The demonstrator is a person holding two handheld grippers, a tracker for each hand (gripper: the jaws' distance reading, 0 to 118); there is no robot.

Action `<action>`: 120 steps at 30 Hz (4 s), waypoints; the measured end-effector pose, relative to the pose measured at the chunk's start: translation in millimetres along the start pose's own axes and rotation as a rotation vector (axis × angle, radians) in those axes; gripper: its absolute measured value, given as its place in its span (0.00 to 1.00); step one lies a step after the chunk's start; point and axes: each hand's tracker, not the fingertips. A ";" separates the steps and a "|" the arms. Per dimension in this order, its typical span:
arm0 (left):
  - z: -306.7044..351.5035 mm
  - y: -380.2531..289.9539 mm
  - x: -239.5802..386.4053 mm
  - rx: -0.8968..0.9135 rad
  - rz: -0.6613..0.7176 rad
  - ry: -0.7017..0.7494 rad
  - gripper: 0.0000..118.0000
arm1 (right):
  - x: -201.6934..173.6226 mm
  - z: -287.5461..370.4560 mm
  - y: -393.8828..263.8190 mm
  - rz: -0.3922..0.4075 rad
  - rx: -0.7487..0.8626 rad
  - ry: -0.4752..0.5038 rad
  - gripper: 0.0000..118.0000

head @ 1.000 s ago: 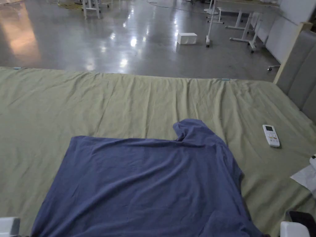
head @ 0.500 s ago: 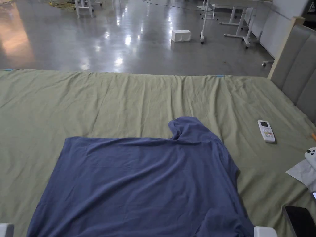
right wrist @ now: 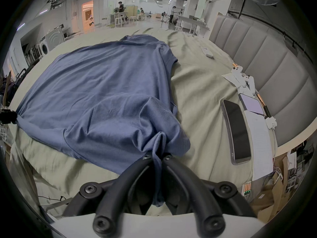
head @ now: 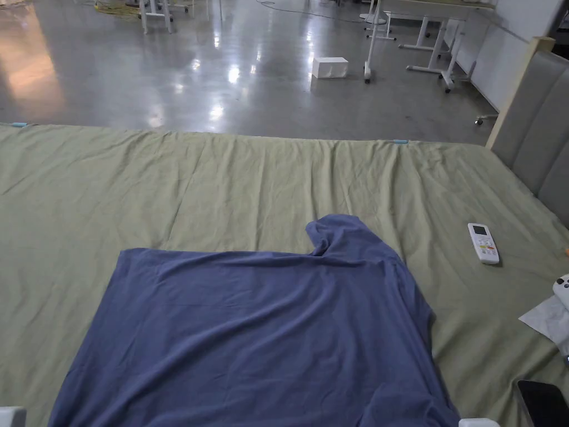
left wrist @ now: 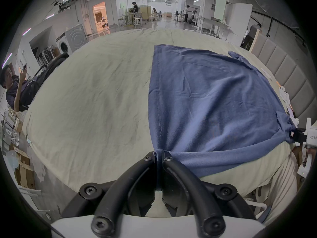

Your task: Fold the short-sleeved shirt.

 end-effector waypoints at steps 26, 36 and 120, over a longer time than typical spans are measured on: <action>-42.1 142.9 14.2 0.172 0.025 0.035 0.05 | 10.4 -45.4 164.4 -0.074 0.105 0.010 0.05; -107.6 191.1 11.8 0.104 0.035 0.053 0.05 | 9.6 -124.9 209.0 -0.090 0.013 0.042 0.05; -94.4 121.0 19.7 -0.052 -0.036 0.013 0.08 | -0.8 -5.9 60.1 -0.179 0.476 -0.151 0.00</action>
